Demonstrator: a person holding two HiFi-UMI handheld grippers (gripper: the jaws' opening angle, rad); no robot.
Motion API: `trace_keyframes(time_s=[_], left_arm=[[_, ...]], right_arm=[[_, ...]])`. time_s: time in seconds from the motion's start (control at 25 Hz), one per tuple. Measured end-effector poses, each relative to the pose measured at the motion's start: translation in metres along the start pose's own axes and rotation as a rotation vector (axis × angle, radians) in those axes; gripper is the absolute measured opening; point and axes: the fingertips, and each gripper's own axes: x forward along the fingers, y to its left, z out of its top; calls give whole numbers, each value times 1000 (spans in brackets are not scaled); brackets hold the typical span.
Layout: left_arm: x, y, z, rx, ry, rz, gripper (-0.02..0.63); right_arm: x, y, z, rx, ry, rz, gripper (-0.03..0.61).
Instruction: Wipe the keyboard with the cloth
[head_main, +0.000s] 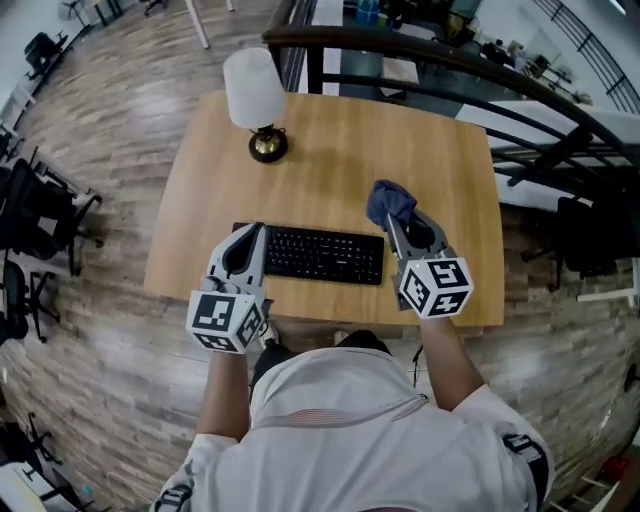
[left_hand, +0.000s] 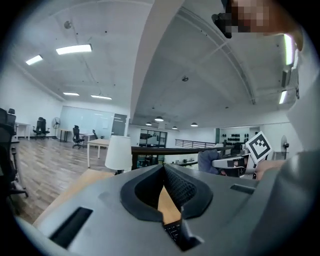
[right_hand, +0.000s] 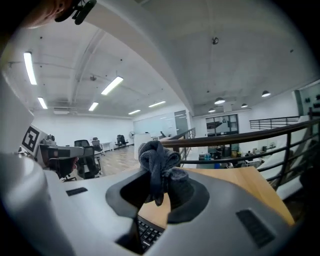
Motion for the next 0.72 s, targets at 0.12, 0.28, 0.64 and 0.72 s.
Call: trace_keyframes(time_s=[0.12,0.28,0.64,0.72], left_arm=[[12,15,2,9,13,-107,15],[15,40,4,31,24,-208,14],[-23,103,-29,-31,86,-240,15],[-32,120,-35,-42,95,-212,15]], right_arm=[[-4,10,-5,40,9,-99,130],[-4,32,-15,77,26,-197,132],[34,106,-53,130,141,-189,132],[57,129,-62,146,170,-130,132]])
